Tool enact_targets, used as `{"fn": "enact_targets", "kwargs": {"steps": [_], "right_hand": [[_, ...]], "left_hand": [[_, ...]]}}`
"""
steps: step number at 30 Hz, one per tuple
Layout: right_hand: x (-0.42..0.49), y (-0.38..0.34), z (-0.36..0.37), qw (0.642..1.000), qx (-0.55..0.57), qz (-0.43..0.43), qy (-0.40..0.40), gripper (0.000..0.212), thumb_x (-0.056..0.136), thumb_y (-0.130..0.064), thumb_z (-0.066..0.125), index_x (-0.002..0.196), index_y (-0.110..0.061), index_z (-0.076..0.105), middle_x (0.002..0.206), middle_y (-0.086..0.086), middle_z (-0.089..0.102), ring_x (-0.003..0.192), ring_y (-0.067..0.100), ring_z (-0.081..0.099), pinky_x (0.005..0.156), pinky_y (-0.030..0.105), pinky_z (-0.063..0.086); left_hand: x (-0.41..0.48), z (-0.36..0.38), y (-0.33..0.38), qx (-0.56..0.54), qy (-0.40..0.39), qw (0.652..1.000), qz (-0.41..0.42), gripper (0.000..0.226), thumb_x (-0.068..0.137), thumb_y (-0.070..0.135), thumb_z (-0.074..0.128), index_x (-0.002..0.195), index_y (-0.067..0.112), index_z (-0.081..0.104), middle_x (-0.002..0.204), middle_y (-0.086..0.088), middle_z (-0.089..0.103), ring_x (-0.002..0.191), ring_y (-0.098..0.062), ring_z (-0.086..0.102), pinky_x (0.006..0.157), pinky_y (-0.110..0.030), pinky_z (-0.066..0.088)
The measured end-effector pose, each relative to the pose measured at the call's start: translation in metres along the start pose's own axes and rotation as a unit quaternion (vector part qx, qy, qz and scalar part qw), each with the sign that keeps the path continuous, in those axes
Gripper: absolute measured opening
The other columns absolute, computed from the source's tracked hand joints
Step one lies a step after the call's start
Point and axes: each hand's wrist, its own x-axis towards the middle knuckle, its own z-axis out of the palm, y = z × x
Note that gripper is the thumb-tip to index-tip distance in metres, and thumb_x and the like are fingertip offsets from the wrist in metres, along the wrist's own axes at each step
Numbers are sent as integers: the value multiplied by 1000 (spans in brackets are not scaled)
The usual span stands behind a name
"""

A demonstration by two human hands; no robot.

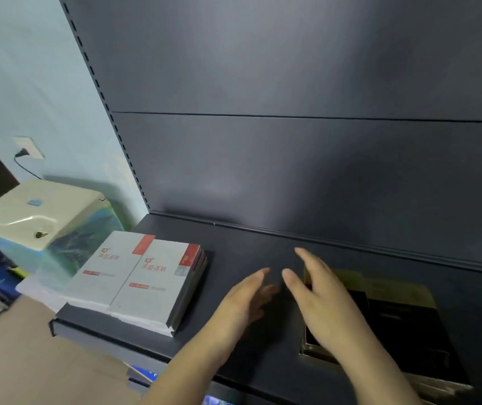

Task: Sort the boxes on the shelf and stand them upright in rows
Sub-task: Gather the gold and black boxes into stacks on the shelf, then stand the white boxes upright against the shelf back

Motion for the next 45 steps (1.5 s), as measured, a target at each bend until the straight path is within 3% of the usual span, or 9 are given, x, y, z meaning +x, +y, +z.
{"fn": "enact_targets", "kwargs": {"steps": [13,16,19,22,25,30,33,38,45], "right_hand": [[22,-72,124,978,201,12,-47,39,96,-38,51,134,-28,49,122,-19,55,113,5,51,96,27,40],[32,-89,160,977,208,38,-25,43,96,-36,53,137,-29,43,119,-14,47,103,5,45,91,23,34],[46,-104,194,978,198,73,3,51,95,-35,56,141,-32,35,133,-8,37,98,4,52,82,18,46],[60,-110,220,981,159,108,23,60,93,-35,60,145,-25,30,140,-7,34,94,3,56,61,13,48],[68,-116,235,986,99,129,48,77,90,-37,63,152,-25,19,148,-1,33,100,8,55,61,12,45],[69,-103,230,981,72,178,27,80,73,-49,65,141,-40,24,129,-8,57,101,10,64,86,37,56],[63,-109,215,978,77,195,7,78,88,-31,64,148,-40,15,125,-10,52,104,9,54,89,30,42],[59,-97,194,973,21,231,12,92,90,-29,63,153,-36,-3,140,2,46,110,19,57,100,42,46],[48,-74,158,960,-57,272,42,85,92,-29,55,154,-31,-2,150,11,31,116,27,53,95,40,46]], "left_hand": [[-36,-145,60,142,145,974,97,26,102,26,45,120,21,63,96,-6,78,95,-21,72,90,-35,52],[-29,-214,60,308,262,909,103,25,95,30,57,119,24,63,98,3,75,94,-18,66,80,-29,50],[-17,-284,53,419,324,847,48,43,91,33,61,131,19,55,125,-6,66,114,-30,60,93,-39,46],[-2,-328,33,295,205,931,-62,53,94,40,58,135,9,51,132,-12,63,110,-32,64,101,-44,47],[4,-344,22,176,135,971,-86,28,97,30,57,118,13,63,105,-9,76,92,-29,72,94,-45,53],[7,-333,23,159,117,980,-18,13,97,18,56,93,28,63,109,-6,70,95,-24,69,81,-34,53],[7,-320,23,165,99,981,27,26,96,12,55,89,37,59,117,-3,63,100,-16,65,80,-26,50],[14,-302,9,167,52,984,32,14,96,23,56,100,36,61,122,-1,64,108,-19,65,99,-47,50],[16,-243,-13,105,42,992,52,23,96,22,53,113,36,60,118,6,67,106,-11,66,89,-33,54]]}}
